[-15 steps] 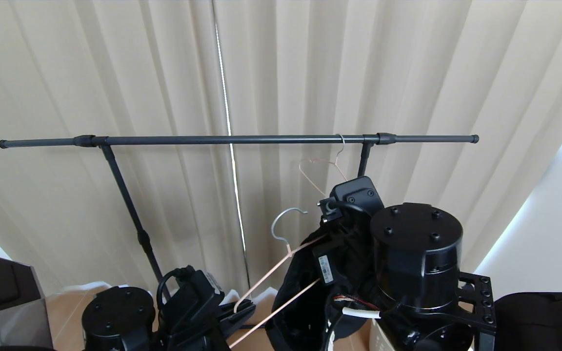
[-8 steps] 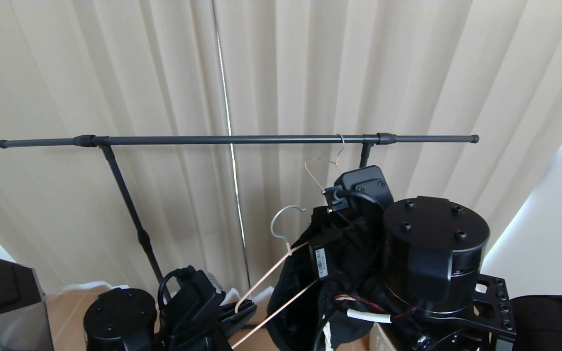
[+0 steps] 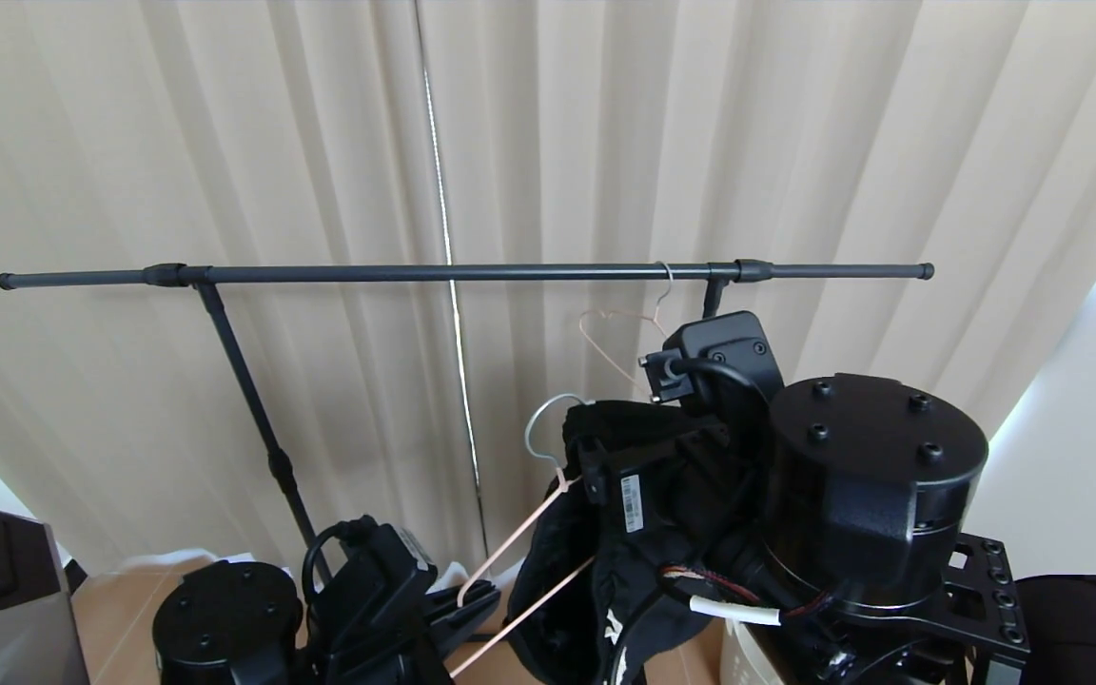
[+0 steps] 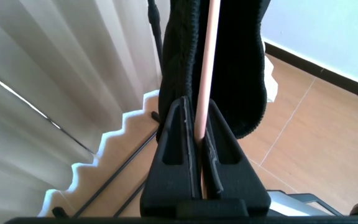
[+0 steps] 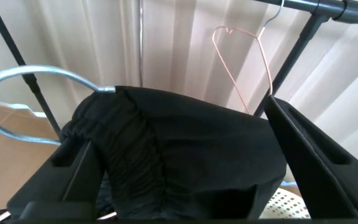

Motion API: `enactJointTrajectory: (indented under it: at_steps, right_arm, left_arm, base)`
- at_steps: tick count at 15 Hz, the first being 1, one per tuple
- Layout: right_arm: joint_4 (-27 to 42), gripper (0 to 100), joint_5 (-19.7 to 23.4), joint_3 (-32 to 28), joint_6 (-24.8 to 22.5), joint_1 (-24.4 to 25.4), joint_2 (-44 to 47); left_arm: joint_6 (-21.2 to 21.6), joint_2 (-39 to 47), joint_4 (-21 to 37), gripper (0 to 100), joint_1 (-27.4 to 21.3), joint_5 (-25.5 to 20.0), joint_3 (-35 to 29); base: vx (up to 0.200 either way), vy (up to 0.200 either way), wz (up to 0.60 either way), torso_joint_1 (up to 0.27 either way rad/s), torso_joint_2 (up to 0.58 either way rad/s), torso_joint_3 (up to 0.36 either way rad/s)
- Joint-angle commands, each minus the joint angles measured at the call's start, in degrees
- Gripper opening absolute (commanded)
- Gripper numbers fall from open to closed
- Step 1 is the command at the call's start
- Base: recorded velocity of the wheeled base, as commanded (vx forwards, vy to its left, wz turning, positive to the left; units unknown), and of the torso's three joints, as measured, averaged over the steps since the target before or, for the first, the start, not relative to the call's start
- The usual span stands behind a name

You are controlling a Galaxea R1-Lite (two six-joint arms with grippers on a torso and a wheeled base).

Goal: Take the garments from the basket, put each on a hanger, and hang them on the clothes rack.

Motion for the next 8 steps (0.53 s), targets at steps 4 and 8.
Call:
enactJointTrajectory:
  at_steps: [4, 8]
  right_arm:
    - [0.0, 100, 0.1, -1.6, 0.4, -1.3, 0.6]
    - [0.1, 100, -0.1, -2.8, 1.3, -2.7, 1.4]
  left_arm:
    - [0.0, -1.2, -0.1, 0, -0.8, -0.1, 0.6]
    - [0.0, -1.2, -0.1, 0, -1.1, 0.0, 0.4]
  base:
    - [0.000, 0.000, 0.00, 0.000, 0.00, 0.000]
    - [0.000, 0.000, 0.00, 0.000, 0.00, 0.000]
